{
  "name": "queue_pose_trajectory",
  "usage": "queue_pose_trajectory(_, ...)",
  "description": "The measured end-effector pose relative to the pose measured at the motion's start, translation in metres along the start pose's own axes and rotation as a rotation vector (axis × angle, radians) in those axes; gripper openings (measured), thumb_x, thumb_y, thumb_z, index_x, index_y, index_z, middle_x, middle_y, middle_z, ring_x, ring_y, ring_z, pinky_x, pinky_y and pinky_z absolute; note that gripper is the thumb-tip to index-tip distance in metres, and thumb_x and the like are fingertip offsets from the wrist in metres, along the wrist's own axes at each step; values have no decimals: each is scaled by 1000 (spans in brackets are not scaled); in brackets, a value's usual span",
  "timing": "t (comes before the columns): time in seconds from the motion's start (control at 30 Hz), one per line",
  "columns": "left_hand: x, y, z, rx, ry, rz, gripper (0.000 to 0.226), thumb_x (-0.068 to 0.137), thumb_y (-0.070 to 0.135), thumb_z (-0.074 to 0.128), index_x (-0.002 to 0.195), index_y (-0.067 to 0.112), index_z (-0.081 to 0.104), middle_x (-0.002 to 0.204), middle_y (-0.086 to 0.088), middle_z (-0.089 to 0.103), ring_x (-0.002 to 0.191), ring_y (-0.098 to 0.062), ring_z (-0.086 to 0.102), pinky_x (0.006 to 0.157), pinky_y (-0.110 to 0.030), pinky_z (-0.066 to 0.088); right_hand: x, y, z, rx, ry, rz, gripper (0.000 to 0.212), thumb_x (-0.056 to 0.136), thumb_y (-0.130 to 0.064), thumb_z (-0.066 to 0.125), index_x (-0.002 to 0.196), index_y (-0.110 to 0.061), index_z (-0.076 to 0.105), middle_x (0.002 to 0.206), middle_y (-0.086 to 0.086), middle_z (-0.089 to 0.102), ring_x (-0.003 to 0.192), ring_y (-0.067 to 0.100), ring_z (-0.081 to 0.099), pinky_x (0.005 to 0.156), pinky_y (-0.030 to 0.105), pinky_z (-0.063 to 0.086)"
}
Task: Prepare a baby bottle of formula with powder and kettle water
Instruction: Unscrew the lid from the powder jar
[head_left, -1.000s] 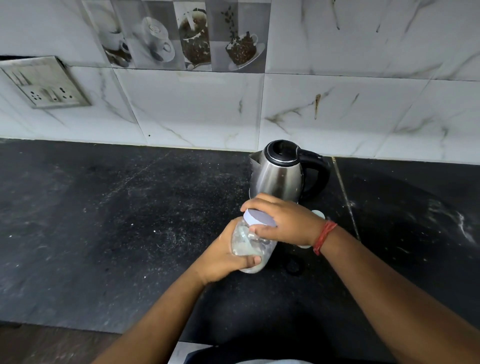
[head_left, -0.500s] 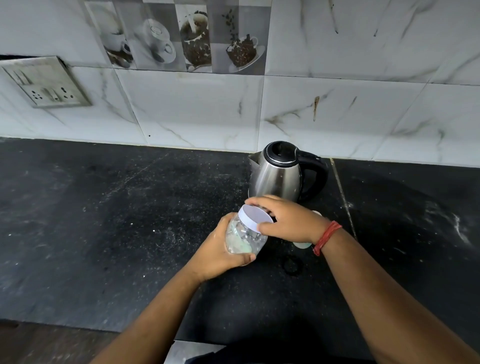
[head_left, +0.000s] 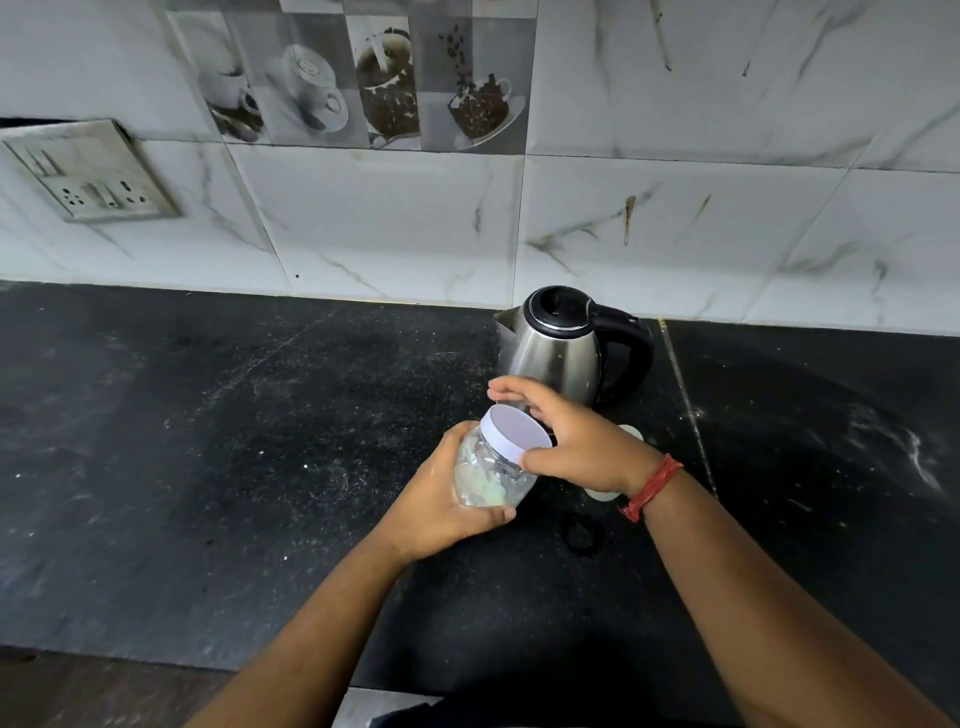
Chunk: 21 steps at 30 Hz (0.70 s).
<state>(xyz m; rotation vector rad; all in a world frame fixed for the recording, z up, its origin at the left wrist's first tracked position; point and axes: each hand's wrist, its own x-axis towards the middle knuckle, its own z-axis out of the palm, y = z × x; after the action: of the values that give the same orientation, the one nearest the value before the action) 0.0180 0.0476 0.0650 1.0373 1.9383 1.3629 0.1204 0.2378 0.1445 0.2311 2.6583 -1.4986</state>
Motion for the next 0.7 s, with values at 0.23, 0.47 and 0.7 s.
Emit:
queue_pose_trajectory(0.23,1,1,-1,7,7,4,93,68,34,94,140,44,37,132,14,59,120,-8,62,97,-26,54,5,-2,1,-332,104,152,86,77,-75,59,148,-30,42,149,-10,45,132,10,48,110,39,43)
queue_pose_trajectory(0.47,2,-2,-2,8,-2,22,94,71,29,95,142,42,36,133,17,58,123,-8,60,97,-21,51,2,-5,-6,-38,9,38,77,80,-11,67,150,-29,41,150,-10,47,138,-2,41,118,29,35)
queue_pose_trajectory(0.7,2,-6,-5,27,90,30,94,66,42,94,138,56,35,137,23,53,130,-8,53,104,-24,48,4,3,-9,84,180,-6,65,80,-32,71,141,-44,50,138,-14,45,130,7,52,110,39,48)
